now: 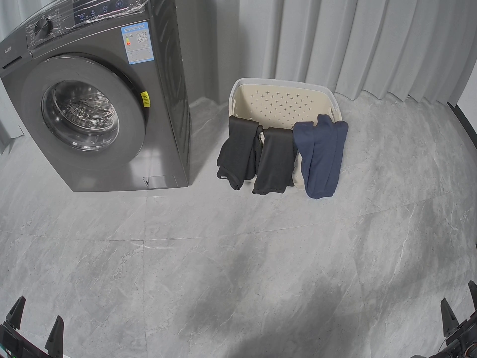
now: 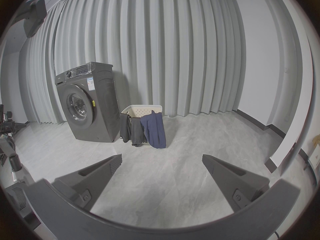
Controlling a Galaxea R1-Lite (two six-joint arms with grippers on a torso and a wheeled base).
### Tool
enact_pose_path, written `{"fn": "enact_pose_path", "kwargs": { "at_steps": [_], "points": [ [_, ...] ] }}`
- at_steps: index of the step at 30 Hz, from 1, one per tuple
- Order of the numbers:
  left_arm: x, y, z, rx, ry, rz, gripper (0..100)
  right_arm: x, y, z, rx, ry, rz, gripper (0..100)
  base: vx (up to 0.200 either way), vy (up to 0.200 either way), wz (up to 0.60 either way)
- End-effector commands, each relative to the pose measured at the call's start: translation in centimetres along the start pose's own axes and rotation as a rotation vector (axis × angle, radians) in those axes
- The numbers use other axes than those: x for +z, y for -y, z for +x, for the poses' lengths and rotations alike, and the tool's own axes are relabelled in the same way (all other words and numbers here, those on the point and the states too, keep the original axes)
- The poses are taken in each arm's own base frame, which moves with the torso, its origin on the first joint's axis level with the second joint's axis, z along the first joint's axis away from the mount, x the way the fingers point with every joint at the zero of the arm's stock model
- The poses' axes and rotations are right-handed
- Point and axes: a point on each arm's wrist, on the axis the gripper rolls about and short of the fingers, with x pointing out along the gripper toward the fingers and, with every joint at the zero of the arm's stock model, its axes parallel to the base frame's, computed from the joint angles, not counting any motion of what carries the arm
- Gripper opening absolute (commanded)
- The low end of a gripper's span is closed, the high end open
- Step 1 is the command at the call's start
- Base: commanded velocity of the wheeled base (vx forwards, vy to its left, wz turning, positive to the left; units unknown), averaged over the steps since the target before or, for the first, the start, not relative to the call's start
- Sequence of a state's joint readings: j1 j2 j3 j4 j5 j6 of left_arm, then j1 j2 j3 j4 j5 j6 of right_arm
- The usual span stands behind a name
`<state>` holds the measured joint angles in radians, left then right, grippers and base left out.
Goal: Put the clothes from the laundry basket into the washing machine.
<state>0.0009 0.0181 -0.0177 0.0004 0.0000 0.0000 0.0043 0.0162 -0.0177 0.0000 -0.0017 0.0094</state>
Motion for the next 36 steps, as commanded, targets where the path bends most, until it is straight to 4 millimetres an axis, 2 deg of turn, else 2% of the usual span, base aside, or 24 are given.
{"fn": "enact_pose_path", "kwargs": {
  "at_steps": [1, 7, 16, 36],
  "points": [
    [-0.52, 0.01, 0.02, 0.002, -0.002, 0.0, 100, -0.53, 0.01, 0.01, 0.001, -0.001, 0.0, 100, 0.0, -0.2, 0.0],
    [-0.52, 0.0, 0.02, 0.001, -0.002, 0.0, 100, -0.53, 0.01, 0.01, 0.001, -0.001, 0.0, 100, 0.0, -0.2, 0.0],
    [-0.52, 0.0, 0.02, 0.001, -0.002, 0.0, 100, -0.53, 0.01, 0.01, 0.001, -0.001, 0.0, 100, 0.0, 0.0, 0.0],
    [-0.52, 0.0, 0.02, 0.001, -0.002, -0.002, 100, -0.53, 0.01, 0.01, 0.001, -0.001, 0.0, 100, 0.2, 0.0, 0.0]
  ]
}}
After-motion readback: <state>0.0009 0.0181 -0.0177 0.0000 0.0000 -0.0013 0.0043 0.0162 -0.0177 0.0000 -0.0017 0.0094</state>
